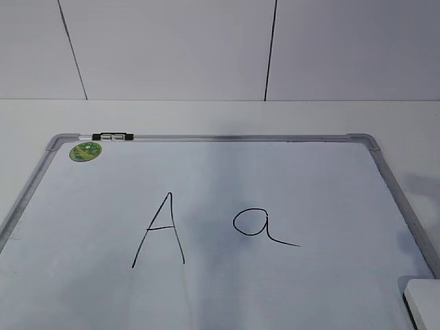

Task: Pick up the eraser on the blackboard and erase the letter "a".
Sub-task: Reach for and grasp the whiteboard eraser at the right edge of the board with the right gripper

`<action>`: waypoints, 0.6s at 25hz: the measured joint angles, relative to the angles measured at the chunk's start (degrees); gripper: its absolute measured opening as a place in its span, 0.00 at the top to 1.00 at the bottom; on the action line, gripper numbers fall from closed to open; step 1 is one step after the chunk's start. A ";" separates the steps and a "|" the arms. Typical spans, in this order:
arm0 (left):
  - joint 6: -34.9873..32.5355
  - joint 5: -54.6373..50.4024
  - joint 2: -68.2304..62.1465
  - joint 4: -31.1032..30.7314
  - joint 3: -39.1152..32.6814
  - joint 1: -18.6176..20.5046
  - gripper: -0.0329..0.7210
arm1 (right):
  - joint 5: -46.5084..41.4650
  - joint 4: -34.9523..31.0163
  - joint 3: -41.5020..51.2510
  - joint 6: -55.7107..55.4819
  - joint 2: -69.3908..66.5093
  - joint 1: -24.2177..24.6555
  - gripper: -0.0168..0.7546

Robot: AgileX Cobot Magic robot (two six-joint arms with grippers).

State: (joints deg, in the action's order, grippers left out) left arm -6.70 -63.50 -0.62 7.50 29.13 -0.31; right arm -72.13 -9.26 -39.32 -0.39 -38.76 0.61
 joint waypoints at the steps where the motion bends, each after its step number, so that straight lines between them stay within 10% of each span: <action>1: 0.00 0.00 0.00 0.00 0.00 0.00 0.65 | 0.00 0.12 0.24 0.39 0.00 0.00 0.21; 15: 0.00 0.00 0.00 0.00 0.00 0.00 0.65 | 0.47 1.15 1.10 0.39 -2.47 -2.50 0.21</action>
State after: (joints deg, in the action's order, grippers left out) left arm -6.70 -63.50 -0.62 7.50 29.13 -0.31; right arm -71.66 -8.11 -38.22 0.00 -41.23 -1.89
